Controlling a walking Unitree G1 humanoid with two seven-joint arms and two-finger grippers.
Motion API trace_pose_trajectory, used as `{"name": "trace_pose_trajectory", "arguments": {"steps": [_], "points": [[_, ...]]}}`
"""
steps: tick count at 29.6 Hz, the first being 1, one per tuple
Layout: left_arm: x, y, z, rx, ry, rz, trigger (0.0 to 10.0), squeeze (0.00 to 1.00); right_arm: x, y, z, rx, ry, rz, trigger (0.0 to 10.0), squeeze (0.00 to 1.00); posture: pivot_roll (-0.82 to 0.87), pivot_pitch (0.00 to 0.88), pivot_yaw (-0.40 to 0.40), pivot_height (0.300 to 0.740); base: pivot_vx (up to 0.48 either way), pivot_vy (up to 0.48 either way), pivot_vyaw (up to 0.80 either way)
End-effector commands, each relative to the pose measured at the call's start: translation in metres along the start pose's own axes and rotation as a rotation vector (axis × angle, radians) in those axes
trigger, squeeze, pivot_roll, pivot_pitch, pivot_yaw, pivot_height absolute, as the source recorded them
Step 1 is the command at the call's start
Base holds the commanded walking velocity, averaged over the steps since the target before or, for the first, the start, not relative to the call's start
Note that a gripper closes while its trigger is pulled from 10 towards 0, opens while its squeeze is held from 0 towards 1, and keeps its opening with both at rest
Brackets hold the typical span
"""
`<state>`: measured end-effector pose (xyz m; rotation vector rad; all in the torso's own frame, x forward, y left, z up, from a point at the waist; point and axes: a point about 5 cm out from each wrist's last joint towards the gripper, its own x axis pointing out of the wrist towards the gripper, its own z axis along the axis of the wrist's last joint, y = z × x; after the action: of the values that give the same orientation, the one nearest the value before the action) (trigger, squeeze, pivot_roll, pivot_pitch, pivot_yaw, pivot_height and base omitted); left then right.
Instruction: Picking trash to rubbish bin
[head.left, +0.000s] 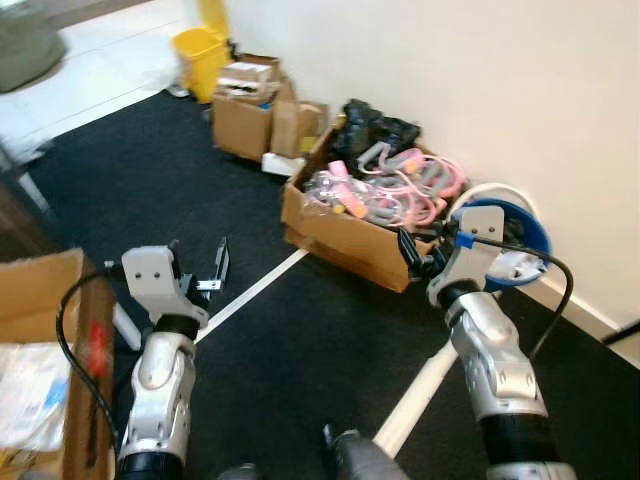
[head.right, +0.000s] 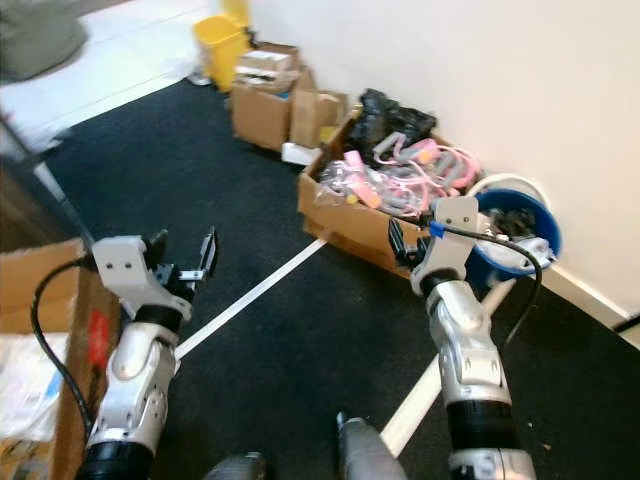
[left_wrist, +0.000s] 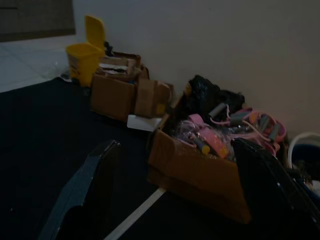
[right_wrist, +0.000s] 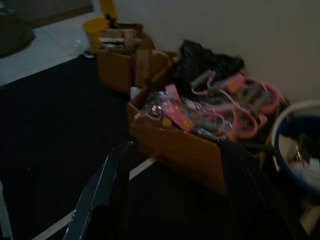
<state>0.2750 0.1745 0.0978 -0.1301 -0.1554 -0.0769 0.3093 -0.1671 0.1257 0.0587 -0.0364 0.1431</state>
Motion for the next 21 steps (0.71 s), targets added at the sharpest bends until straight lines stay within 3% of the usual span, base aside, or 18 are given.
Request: {"name": "trace_pose_trajectory", "arguments": {"steps": [1, 21], "points": [[-0.0025, 0.0015, -0.0041, -0.006, 0.020, 0.004, 10.0, 0.00, -0.0023, -0.0027, -0.0048, 0.001, 0.025, -0.009, 10.0, 0.00, 0.03, 0.156, 0.006, 0.740, 0.000, 0.000, -0.73], [-0.0031, 0.0019, -0.0064, -0.012, 0.030, -0.001, 10.0, 0.00, -0.0028, -0.0022, -0.0071, 0.008, 0.031, -0.011, 10.0, 0.00, 0.03, 0.139, 0.005, 0.740, 0.000, 0.000, -0.73]]}}
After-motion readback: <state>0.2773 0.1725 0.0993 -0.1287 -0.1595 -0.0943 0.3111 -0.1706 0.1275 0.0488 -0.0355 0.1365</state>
